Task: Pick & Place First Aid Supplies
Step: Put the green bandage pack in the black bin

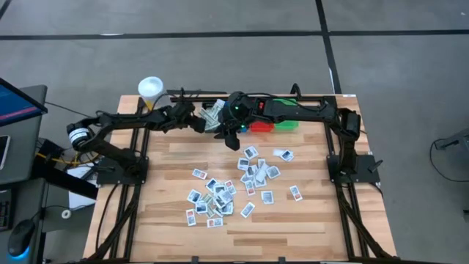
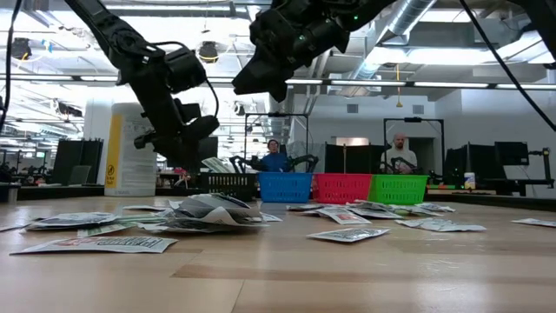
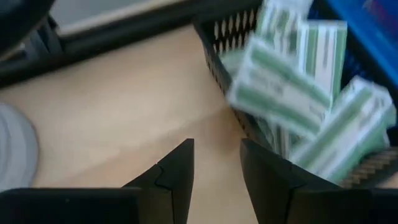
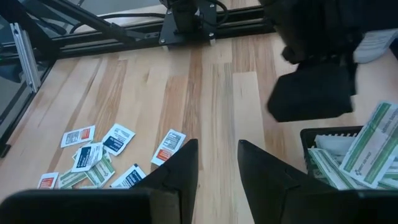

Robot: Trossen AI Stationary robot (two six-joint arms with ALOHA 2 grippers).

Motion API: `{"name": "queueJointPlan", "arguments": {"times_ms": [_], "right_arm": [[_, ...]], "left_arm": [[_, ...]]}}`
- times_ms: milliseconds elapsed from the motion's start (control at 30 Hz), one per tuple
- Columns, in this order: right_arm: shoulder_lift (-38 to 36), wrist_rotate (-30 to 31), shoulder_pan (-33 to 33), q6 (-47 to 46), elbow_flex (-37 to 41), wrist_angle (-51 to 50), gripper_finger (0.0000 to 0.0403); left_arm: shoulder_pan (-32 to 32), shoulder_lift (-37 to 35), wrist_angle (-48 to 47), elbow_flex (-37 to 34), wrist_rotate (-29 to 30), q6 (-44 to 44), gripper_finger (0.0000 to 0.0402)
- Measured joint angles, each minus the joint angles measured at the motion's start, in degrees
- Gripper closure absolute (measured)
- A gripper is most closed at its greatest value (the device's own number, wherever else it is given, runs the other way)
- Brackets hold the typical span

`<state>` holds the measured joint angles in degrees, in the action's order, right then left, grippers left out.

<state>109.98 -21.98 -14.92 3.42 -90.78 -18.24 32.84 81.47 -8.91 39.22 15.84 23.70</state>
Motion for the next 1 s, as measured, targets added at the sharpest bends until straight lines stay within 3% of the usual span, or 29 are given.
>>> {"name": "queueJointPlan", "arguments": {"times_ms": [167,400,500,633,733,933,1000], "right_arm": [[0.0,0.0,-0.2,0.0,0.0,0.5,0.0295],[0.0,0.0,-0.2,0.0,0.0,1.0,0.0295],[0.0,0.0,-0.2,0.0,0.0,1.0,0.0295],[0.0,0.0,-0.2,0.0,0.0,0.6,0.0295],[0.0,0.0,-0.2,0.0,0.0,-0.2,0.0295],[0.0,0.0,-0.2,0.0,0.0,-0.6,0.0295],[0.0,0.0,-0.3,0.1,0.0,-0.3,0.0295]], "left_arm": [[2.4,0.0,9.1,0.0,-1.7,-4.3,0.0271],[2.3,3.8,24.7,0.0,-12.2,-5.0,0.0271],[1.6,5.3,28.0,0.0,-15.6,-6.5,0.0271],[1.2,4.3,27.5,0.0,-15.8,-9.2,0.0271],[1.1,1.1,24.6,0.1,-11.5,-8.2,0.0271],[0.1,-6.5,12.1,0.1,5.2,-7.0,0.0271],[0.1,-7.9,8.8,0.1,7.2,-6.0,0.0271]]}}
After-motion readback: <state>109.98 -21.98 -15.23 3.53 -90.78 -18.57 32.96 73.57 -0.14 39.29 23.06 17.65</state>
